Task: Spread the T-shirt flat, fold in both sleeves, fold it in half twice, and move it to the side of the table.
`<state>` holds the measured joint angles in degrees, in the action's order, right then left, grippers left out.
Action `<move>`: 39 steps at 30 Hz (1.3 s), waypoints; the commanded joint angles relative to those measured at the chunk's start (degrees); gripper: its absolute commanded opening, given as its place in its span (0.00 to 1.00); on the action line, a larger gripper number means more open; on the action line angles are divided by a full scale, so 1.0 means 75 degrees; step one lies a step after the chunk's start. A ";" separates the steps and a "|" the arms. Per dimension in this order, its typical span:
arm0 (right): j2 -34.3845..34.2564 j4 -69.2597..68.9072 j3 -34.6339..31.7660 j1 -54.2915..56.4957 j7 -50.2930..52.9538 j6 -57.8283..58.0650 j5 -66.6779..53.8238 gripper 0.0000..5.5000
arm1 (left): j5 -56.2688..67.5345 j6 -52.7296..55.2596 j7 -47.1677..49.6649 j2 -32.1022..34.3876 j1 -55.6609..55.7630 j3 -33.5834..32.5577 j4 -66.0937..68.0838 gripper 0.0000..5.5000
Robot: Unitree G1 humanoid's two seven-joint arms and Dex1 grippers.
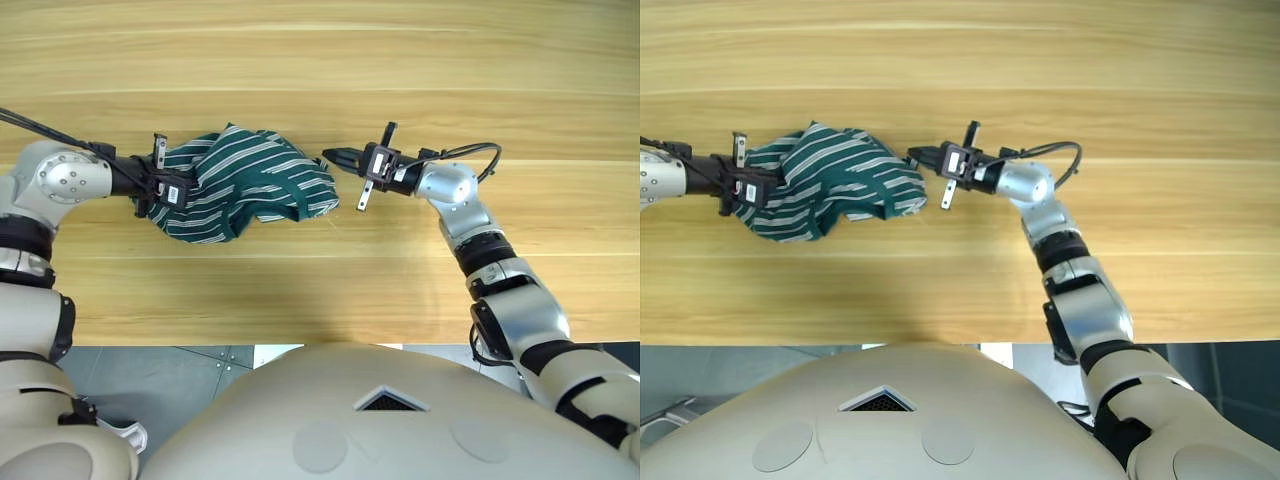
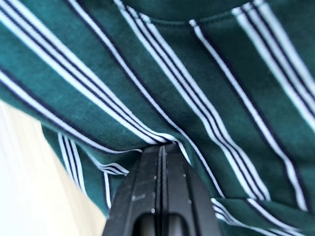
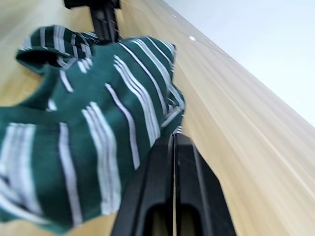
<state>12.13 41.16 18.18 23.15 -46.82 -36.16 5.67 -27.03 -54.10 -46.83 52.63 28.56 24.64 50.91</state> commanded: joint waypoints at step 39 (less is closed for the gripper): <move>-0.1983 0.3907 0.0377 0.2597 0.2295 0.0733 0.1624 0.01 | -0.0462 0.0116 0.0302 -0.0622 -0.0293 0.0887 -0.0137 0.00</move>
<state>-3.03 70.01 20.78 43.49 -29.28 -30.26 17.13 -27.84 -53.84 -43.76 49.94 28.34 28.85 49.13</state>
